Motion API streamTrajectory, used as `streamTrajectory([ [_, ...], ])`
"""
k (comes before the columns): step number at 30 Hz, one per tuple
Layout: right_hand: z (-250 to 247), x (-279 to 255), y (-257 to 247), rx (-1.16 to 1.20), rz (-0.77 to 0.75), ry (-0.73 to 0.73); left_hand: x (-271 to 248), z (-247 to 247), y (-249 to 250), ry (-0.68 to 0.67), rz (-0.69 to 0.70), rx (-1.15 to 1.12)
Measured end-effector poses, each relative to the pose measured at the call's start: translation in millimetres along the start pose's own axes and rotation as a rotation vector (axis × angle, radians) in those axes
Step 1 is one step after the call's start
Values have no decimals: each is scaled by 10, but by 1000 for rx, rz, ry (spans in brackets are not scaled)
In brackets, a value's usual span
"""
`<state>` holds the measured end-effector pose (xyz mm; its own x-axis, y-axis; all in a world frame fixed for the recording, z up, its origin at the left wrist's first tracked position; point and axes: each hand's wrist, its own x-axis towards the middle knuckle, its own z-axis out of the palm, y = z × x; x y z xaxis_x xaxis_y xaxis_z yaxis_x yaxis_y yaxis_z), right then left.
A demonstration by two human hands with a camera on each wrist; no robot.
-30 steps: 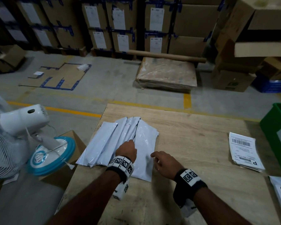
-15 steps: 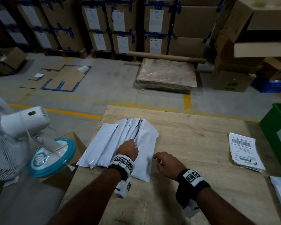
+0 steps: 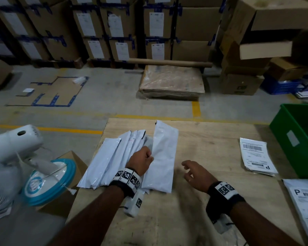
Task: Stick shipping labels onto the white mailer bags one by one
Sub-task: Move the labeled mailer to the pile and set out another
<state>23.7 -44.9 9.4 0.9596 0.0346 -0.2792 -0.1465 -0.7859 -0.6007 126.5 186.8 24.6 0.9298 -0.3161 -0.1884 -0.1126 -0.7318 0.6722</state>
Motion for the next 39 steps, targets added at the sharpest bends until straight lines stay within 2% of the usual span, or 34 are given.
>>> streamTrajectory([
  [3, -101, -115, 131, 76, 58, 35, -43, 110, 141, -48, 67, -59],
  [8, -286, -333, 231, 353, 86, 233, -85, 394, 541, -137, 219, -134],
  [14, -523, -682, 456, 312, 106, 362, -180, 790, 956, -296, 324, -166],
  [18, -616, -985, 679, 248, 134, 395, -288, 1094, 1131, -363, 368, -116],
  [25, -674, -1373, 1152, 104, 219, 315, -436, 1565, 1400, -470, 328, 35],
  [32, -788, -1557, 1554, 43, 234, 199, -575, 1909, 1650, -490, 285, 116],
  [35, -788, -1587, 1714, 41, 215, 141, -673, 2040, 1700, -506, 240, 144],
  [39, -776, -1599, 1855, 83, 149, 111, -751, 2197, 1669, -460, 199, 107],
])
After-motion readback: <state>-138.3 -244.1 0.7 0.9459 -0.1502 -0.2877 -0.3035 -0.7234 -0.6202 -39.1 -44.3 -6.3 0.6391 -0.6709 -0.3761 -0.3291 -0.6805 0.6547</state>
